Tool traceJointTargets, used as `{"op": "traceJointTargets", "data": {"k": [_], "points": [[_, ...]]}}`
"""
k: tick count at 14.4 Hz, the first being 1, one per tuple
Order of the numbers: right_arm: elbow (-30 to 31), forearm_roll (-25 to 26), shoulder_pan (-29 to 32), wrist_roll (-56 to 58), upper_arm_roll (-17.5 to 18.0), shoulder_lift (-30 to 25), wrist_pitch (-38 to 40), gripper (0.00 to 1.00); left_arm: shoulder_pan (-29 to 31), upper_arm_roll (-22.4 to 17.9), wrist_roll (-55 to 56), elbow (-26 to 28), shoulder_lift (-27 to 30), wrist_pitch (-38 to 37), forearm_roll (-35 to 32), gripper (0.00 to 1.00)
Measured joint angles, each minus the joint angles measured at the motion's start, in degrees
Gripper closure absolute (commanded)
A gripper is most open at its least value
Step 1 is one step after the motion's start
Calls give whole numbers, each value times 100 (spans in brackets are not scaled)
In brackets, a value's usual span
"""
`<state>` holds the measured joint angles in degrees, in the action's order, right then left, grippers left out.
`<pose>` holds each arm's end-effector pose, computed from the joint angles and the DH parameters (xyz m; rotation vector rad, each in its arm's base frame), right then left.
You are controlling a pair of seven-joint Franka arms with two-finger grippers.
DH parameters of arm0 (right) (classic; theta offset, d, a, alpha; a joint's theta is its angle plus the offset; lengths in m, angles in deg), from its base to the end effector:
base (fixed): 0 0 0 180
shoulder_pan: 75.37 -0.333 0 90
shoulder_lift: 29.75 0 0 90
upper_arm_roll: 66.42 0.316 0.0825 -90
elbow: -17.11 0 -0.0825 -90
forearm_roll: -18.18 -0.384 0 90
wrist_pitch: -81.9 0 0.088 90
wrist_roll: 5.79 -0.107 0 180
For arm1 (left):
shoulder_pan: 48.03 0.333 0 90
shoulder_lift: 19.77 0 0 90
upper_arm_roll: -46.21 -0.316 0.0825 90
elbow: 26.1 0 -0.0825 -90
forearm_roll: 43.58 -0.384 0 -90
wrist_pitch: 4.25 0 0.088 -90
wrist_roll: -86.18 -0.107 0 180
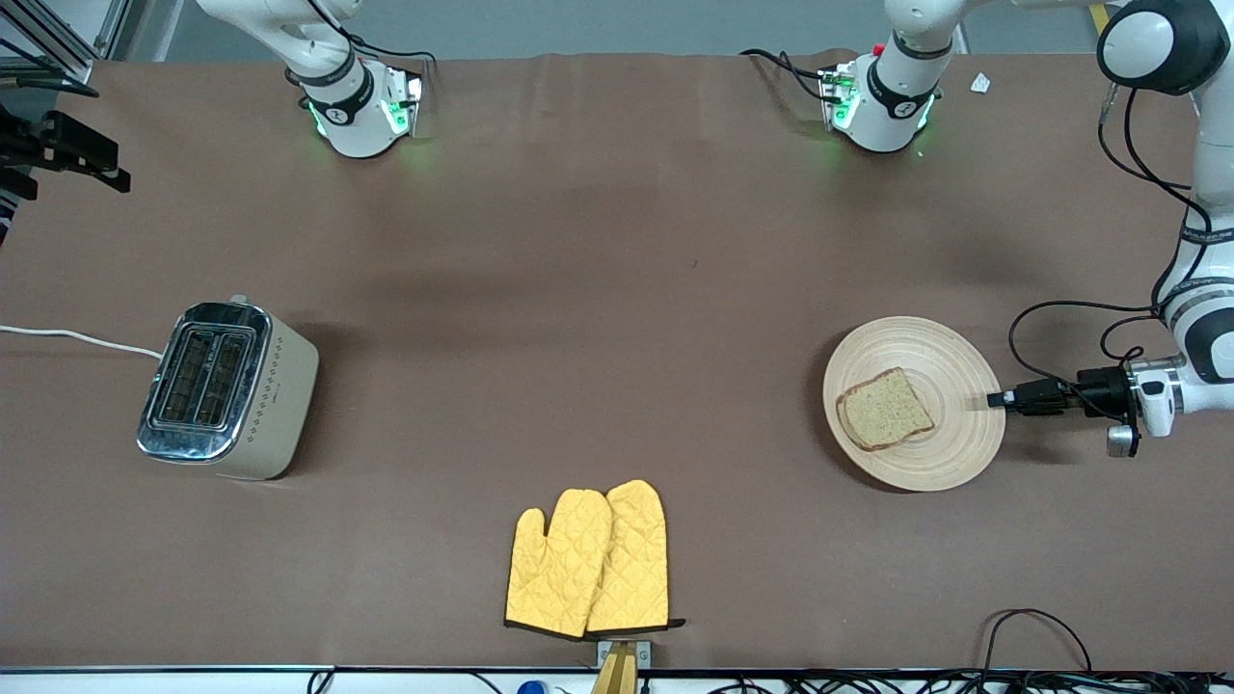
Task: Move plate and put bread in toaster
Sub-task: 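Grip the wooden plate rim with the left gripper, then slide the wooden plate with the left gripper toward the table middle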
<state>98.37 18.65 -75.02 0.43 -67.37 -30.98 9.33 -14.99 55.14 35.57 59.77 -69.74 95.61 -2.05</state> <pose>0.5128 -0.0128 0.6809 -3.1312 -0.1315 0.2047 0.6136 0.2231 0.1450 2.1601 -0.0776 0.0013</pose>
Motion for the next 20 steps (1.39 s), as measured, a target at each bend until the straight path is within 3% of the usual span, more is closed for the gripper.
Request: {"op": "traceJointTargets", "data": {"k": [13,17,20], "points": [[-9,0,4,-1,-34,4,-364,0,-21,108,-6,-24,-10,2,0,100],[110,2,10,-1,-37,81,-799,0,-15,218,-6,-71,-10,17,-1,100],[243,2,21,-1,-51,172,-1054,0,-14,562,43,-142,-4,20,-1,100]]}}
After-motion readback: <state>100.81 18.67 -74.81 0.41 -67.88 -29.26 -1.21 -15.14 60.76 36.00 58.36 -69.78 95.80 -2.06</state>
